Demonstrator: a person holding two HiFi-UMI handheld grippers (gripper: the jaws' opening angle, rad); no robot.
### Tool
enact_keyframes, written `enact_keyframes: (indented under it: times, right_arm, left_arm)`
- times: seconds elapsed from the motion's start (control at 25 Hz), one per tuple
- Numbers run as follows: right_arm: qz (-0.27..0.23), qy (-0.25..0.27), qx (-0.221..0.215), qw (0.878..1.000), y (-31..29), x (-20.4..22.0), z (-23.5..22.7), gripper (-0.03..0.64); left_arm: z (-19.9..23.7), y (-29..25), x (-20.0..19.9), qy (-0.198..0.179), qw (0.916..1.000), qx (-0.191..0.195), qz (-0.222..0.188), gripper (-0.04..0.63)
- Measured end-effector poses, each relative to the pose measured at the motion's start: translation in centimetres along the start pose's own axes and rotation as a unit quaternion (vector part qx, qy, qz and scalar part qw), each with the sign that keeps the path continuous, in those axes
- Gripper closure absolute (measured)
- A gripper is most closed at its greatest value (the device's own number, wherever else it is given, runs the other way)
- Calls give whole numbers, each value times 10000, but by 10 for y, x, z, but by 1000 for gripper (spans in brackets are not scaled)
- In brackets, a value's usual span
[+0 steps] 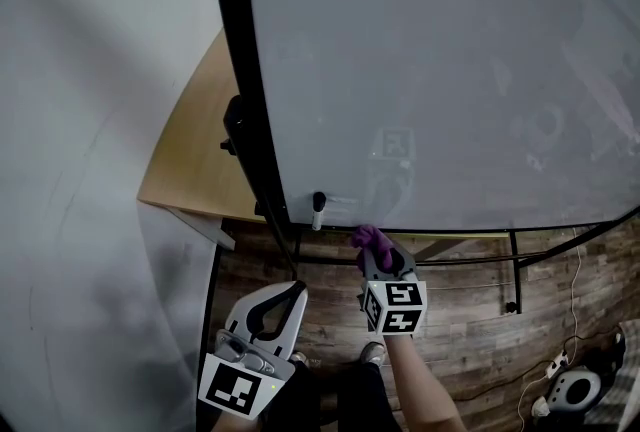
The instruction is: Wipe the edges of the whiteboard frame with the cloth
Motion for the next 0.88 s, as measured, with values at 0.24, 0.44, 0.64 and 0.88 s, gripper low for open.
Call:
enact_keyframes:
  times: [0.24, 0.44, 0.64, 0.88]
  right_arm:
    - [24, 8, 30, 10000, 11, 0, -22, 538]
    - [52, 21, 53, 10000, 20, -1, -40, 538]
    - [71, 50, 73, 9999, 26, 1, -58, 538]
    - [78, 65, 112, 9999, 38, 2, -83, 538]
  left_arm:
    - [-21, -14, -3, -69, 10000, 32, 2, 578]
    - [-38, -27, -4, 7, 10000, 67, -41, 578]
    - [-50, -39, -5, 31, 9999, 87, -64, 578]
    - [-70, -52, -9, 22, 9999, 64, -74, 578]
Point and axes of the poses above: the fingertips, and each gripper's own axes: y backward along the fingers, z to its left, x out of its underside, the point moved 1 cm from there along y, backward along the fingers, and after that the axes turned 4 degrees about -x, right-handed, at the moved point
